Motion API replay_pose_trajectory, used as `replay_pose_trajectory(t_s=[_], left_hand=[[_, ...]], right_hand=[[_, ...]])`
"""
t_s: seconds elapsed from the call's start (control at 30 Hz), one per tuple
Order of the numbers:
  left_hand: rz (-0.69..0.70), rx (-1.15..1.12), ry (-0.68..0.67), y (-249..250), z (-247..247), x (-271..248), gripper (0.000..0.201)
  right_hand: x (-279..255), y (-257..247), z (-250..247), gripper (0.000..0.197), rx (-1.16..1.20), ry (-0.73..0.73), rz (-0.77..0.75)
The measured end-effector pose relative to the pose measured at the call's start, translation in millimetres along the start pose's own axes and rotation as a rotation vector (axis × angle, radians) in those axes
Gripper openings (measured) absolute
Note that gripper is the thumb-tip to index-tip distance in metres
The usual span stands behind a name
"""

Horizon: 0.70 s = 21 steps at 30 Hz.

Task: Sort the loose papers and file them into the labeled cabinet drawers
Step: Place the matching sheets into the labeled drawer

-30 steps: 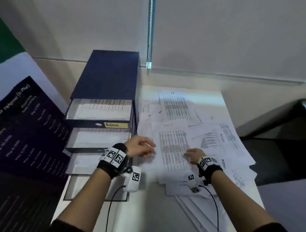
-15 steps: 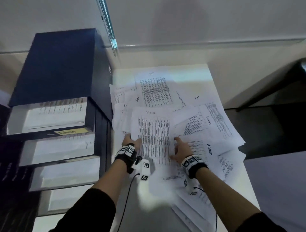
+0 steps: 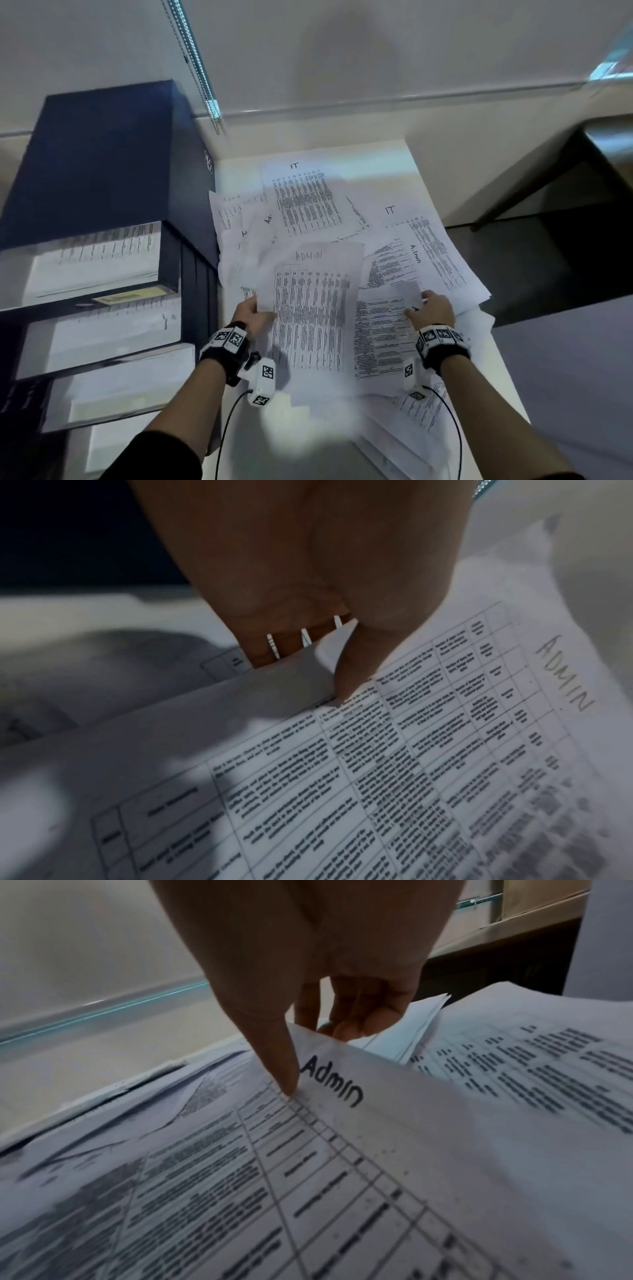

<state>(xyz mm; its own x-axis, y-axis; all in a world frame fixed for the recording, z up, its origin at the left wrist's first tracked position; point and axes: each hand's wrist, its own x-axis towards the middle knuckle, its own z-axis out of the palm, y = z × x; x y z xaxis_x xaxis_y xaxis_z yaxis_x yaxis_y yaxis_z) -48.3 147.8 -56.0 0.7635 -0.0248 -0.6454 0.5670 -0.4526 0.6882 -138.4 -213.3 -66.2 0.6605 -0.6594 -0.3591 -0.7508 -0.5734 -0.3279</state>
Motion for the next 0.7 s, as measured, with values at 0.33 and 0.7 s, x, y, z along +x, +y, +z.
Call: replay_pose_trajectory(t_s=[0.33, 0.7], left_hand=[[0.223, 0.098, -0.193, 28, 4, -14, 0.013], [0.566, 0.250, 0.022, 63, 13, -23, 0.028]], right_hand=[[-11, -64, -78, 0.018, 0.247, -0.285, -0.482], [-67, -167, -93, 0.044, 0.056, -0.533, -0.841]])
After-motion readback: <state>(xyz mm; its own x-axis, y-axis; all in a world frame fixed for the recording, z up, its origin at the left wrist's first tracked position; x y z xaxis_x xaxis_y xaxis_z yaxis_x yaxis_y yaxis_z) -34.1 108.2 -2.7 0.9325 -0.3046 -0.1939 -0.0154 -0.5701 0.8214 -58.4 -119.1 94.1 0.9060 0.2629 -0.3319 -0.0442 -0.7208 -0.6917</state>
